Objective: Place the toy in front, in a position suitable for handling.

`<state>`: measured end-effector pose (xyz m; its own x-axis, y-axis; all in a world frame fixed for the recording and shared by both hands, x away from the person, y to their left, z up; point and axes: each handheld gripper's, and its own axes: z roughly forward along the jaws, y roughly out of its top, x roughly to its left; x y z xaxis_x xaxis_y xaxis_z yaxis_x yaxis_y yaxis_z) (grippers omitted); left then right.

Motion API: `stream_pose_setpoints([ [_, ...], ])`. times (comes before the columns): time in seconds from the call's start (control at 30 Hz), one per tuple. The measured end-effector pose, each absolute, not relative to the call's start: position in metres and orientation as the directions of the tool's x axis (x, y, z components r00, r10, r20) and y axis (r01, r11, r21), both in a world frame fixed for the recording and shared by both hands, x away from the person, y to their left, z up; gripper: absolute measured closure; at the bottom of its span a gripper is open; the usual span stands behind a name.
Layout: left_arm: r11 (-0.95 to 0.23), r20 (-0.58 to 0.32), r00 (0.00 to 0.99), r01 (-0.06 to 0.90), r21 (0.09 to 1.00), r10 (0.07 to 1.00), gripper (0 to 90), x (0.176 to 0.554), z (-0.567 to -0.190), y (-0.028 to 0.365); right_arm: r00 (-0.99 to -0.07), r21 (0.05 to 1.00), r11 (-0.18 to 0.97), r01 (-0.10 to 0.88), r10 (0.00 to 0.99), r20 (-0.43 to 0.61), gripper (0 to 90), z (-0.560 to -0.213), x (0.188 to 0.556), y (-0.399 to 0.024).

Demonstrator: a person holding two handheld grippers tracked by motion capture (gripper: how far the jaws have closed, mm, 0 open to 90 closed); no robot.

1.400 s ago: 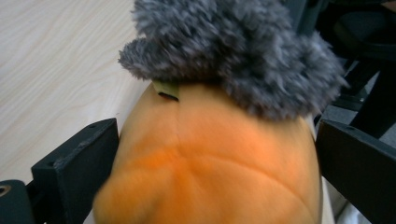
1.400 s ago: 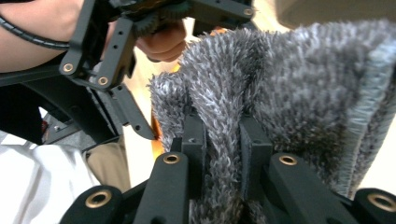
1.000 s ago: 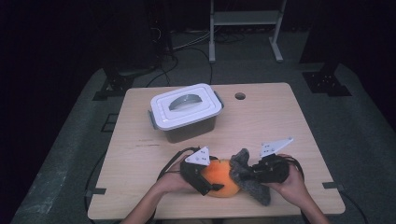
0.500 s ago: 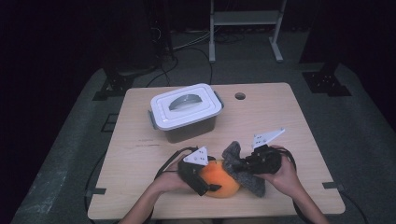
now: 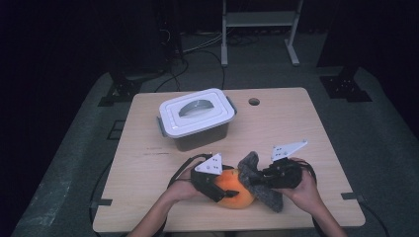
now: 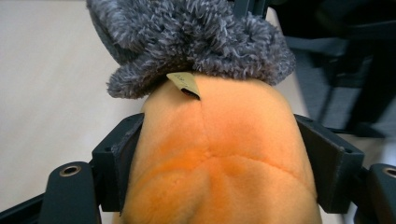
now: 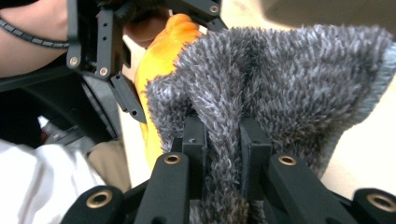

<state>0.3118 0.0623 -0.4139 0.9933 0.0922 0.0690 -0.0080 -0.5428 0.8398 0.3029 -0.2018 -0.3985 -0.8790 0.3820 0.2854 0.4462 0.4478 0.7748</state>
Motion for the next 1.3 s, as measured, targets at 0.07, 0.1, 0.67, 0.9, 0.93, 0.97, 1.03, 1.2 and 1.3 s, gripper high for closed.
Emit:
stream_pose_setpoints([
  [0.07, -0.539, 0.101, 0.990, -0.034, 0.842, 0.096, 23.4, 0.312, -0.414, 0.061, -0.872, 0.784, 0.426, 0.452, 0.395, 0.288, 75.3, -0.398, 0.304, -0.205],
  [0.1, -0.548, 0.094, 0.991, -0.028, 0.836, 0.093, 22.8, 0.313, -0.416, 0.061, -0.871, 0.782, 0.425, 0.455, 0.397, 0.290, 75.3, -0.398, 0.304, -0.206],
  [0.67, -0.556, -0.006, 0.996, 0.053, 0.830, 0.086, 21.5, 0.311, -0.421, 0.078, -0.891, 0.734, 0.516, 0.442, 0.347, 0.293, 75.6, -0.413, 0.296, -0.200],
  [0.9, -0.556, 0.009, 0.998, 0.023, 0.831, 0.055, 21.4, 0.307, -0.423, 0.076, -0.898, 0.778, 0.478, 0.408, 0.362, 0.248, 75.5, -0.393, 0.297, -0.201],
  [0.93, -0.559, 0.015, 0.998, 0.017, 0.829, 0.053, 21.2, 0.307, -0.423, 0.077, -0.903, 0.784, 0.476, 0.397, 0.355, 0.242, 75.4, -0.391, 0.297, -0.196],
  [0.97, -0.562, 0.018, 0.999, 0.013, 0.827, 0.050, 21.1, 0.307, -0.423, 0.077, -0.907, 0.785, 0.482, 0.391, 0.349, 0.237, 75.2, -0.391, 0.298, -0.191],
  [1.03, -0.565, 0.016, 0.999, 0.014, 0.825, 0.047, 21.0, 0.307, -0.423, 0.079, -0.913, 0.779, 0.500, 0.378, 0.341, 0.224, 75.0, -0.395, 0.298, -0.185],
  [1.2, -0.552, -0.003, 0.999, 0.025, 0.834, 0.040, 21.0, 0.311, -0.426, 0.086, -0.896, 0.780, 0.465, 0.419, 0.349, 0.273, 75.1, -0.406, 0.300, -0.195],
  [1.3, -0.551, -0.010, 0.999, 0.028, 0.834, 0.036, 20.8, 0.312, -0.427, 0.089, -0.873, 0.767, 0.435, 0.471, 0.356, 0.334, 74.9, -0.419, 0.303, -0.206],
])
